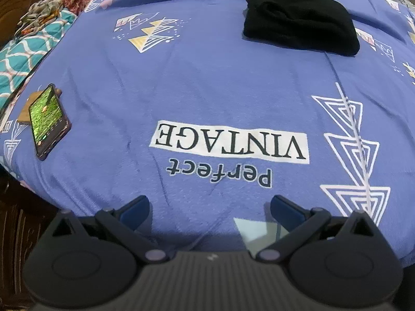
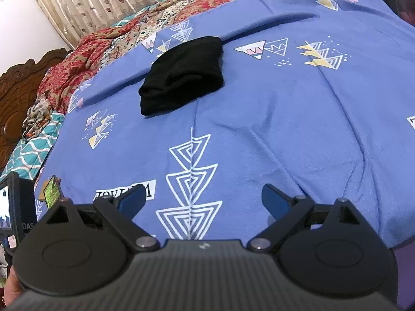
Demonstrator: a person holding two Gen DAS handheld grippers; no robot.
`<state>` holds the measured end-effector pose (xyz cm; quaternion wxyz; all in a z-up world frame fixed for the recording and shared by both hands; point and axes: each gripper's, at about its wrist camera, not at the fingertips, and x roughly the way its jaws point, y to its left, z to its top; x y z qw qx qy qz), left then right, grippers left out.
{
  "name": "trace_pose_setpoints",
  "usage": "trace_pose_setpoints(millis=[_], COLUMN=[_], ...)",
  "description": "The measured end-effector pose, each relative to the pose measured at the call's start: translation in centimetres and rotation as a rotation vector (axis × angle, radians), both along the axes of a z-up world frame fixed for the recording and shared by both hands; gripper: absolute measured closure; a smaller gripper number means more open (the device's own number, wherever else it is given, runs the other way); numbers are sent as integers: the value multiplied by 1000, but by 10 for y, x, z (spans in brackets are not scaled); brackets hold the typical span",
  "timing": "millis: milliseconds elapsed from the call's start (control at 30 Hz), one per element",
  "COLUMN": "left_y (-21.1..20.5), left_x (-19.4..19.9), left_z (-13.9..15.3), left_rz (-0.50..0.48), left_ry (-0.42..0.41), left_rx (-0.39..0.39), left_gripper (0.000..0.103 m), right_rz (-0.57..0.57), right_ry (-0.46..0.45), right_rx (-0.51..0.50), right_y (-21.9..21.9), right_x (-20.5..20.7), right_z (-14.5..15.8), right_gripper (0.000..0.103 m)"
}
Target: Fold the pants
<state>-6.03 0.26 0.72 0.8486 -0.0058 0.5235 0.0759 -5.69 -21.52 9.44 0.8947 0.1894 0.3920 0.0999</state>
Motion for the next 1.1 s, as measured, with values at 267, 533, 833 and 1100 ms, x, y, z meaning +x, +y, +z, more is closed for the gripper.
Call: trace_pose_setpoints(millis=[267, 533, 833, 1100], left_y=[1, -2, -4, -5], left_x=[0, -3, -3, -5], left_z=[2, 6, 5, 5], left_rz=[1, -10, -17, -32], left_ry=[2, -12, -11, -9], left_rx=[0, 43, 67, 74], left_gripper=[0, 0, 0, 0], right_rz=[-3, -1, 5, 6], right_ry=[9, 20, 17, 25], right_rx=[12, 19, 20, 26], right_y=[-3, -4, -3, -6], right_x=[1, 0, -2, -1], right_z=[-2, -5, -4, -5], right_gripper=[6, 6, 6, 6])
